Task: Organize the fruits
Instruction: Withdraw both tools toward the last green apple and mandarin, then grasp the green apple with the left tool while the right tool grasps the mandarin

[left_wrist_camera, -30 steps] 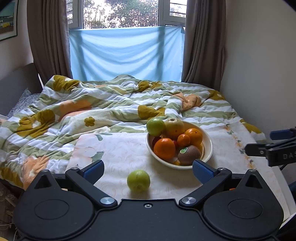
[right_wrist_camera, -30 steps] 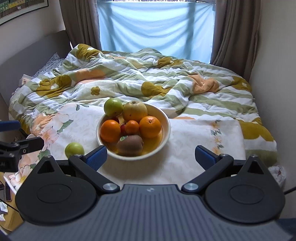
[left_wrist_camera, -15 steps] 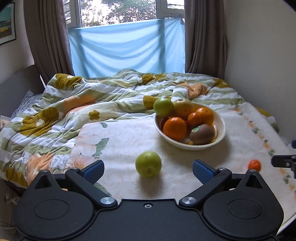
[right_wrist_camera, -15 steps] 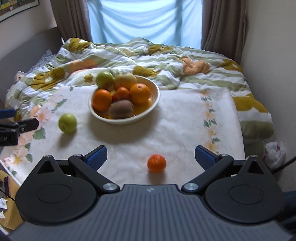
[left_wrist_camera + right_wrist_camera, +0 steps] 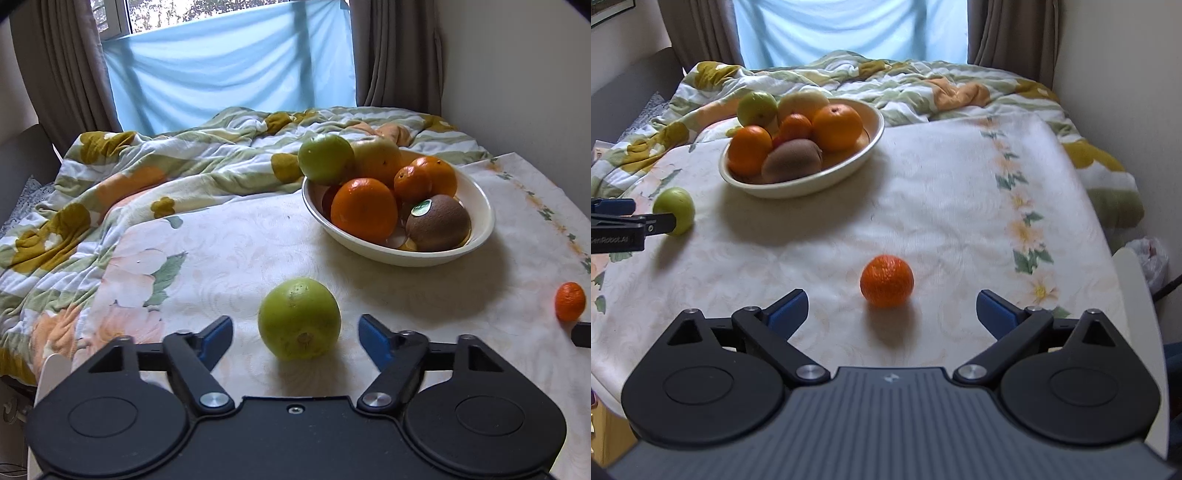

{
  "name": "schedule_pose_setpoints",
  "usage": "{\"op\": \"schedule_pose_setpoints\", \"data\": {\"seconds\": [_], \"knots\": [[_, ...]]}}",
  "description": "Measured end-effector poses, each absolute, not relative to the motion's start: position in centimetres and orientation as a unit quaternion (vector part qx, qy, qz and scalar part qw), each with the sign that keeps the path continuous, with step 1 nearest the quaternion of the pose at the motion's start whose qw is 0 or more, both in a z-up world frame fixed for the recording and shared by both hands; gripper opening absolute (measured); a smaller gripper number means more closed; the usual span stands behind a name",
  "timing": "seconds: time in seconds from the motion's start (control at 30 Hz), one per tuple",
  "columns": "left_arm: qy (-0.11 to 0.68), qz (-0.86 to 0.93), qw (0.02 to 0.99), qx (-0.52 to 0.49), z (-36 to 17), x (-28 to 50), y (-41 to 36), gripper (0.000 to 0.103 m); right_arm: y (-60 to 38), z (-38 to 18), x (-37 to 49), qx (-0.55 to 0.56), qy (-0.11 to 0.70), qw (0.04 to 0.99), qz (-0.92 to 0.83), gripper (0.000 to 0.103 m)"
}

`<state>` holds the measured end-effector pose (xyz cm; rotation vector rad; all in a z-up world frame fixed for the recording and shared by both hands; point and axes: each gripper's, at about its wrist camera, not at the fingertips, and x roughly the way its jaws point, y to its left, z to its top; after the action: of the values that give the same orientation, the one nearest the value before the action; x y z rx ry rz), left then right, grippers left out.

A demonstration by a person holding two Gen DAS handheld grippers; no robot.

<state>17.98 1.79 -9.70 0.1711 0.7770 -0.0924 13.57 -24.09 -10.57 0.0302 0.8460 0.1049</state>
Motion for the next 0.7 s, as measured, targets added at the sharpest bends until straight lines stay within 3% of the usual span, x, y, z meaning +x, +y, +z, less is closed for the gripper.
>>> {"op": "schedule_pose_setpoints", "data": {"seconds": [0.2,0.4,0.7], "knots": [[0.38,-0.052,0.92,0.075,-10.2,18.9,1.9,0.058,-23.9,-11.5,14.2,0.019,0.42,0.906,0.044,0.103],[0.381,-0.055,0.921,0.065,-10.1,18.4,2.3,0.058,-23.4,-11.8,14.7,0.015,0.425,0.904,0.043,0.087],[0.388,-0.045,0.919,0.049,-10.0,17.0,2.6,0.058,-23.2,-12.1,15.7,0.018,0.421,0.906,0.044,0.078]]}}
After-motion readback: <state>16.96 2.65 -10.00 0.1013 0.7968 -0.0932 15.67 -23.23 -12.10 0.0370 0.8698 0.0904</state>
